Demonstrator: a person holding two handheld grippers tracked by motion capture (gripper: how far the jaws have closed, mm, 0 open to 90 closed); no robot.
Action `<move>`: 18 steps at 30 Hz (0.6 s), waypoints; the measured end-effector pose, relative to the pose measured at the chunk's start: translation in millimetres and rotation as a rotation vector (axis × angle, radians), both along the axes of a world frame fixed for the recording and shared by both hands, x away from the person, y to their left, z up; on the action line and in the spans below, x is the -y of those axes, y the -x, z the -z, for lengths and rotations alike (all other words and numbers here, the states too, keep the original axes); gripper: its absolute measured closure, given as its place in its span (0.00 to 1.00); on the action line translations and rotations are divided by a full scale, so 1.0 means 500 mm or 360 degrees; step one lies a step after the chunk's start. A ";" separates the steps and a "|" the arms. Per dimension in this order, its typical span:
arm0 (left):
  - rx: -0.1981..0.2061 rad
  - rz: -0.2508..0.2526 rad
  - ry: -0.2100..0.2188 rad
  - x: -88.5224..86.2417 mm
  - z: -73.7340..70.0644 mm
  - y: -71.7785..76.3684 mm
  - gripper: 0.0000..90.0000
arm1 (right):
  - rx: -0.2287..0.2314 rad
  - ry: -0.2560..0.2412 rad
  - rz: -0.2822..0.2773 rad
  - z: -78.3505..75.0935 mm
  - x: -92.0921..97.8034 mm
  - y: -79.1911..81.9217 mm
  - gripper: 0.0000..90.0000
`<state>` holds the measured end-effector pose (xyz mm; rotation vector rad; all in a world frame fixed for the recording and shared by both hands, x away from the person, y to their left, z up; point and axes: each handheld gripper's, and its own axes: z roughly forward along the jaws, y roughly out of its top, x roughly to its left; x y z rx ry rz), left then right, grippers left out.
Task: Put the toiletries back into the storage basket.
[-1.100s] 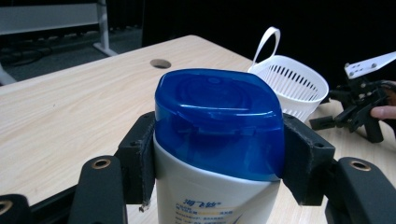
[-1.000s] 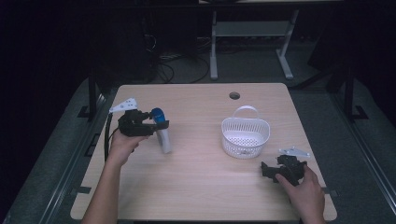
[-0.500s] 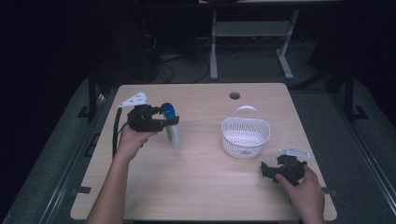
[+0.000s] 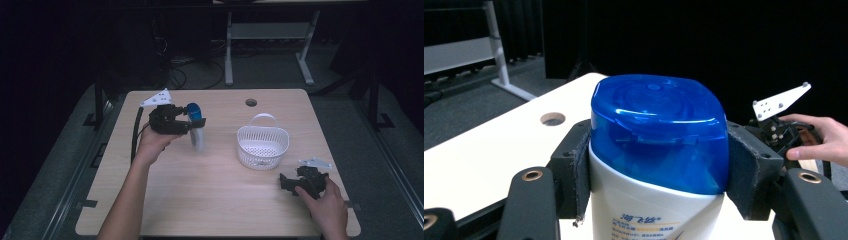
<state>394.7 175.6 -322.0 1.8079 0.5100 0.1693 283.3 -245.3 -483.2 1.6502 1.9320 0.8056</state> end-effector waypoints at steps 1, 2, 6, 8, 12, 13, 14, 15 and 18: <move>0.0009 0.0010 -0.0005 0.007 -0.004 -0.002 0.41 | 0.0000 0.0000 0.0000 0.000 0.000 0.000 0.00; 0.0013 0.0017 -0.0009 0.011 -0.006 -0.002 0.41 | 0.0000 0.0000 0.0000 0.000 0.000 0.000 0.00; 0.0028 0.0046 -0.0002 0.036 -0.018 -0.006 0.41 | 0.0000 -0.0001 0.0000 0.000 0.000 0.000 0.00; 0.0035 0.0057 -0.0003 0.046 -0.023 -0.008 0.41 | 0.0001 0.0001 0.0000 0.000 0.000 0.000 0.00; 0.0052 0.0087 -0.0008 0.067 -0.033 -0.010 0.41 | 0.0001 0.0000 -0.0003 0.000 0.000 0.000 0.00; 0.0058 0.0092 -0.0010 0.074 -0.036 -0.010 0.41 | 0.0001 0.0000 -0.0003 0.000 0.000 0.000 0.00; 0.0064 0.0098 -0.0014 0.078 -0.037 -0.011 0.41 | 0.0001 0.0000 -0.0003 0.000 0.000 0.000 0.00; 0.0061 0.0102 -0.0012 0.084 -0.040 -0.011 0.41 | 0.0002 0.0001 -0.0004 0.000 0.000 0.000 0.00; 0.0067 0.0120 -0.0005 0.097 -0.045 -0.014 0.41 | 0.0001 0.0000 -0.0003 0.000 0.000 0.000 0.00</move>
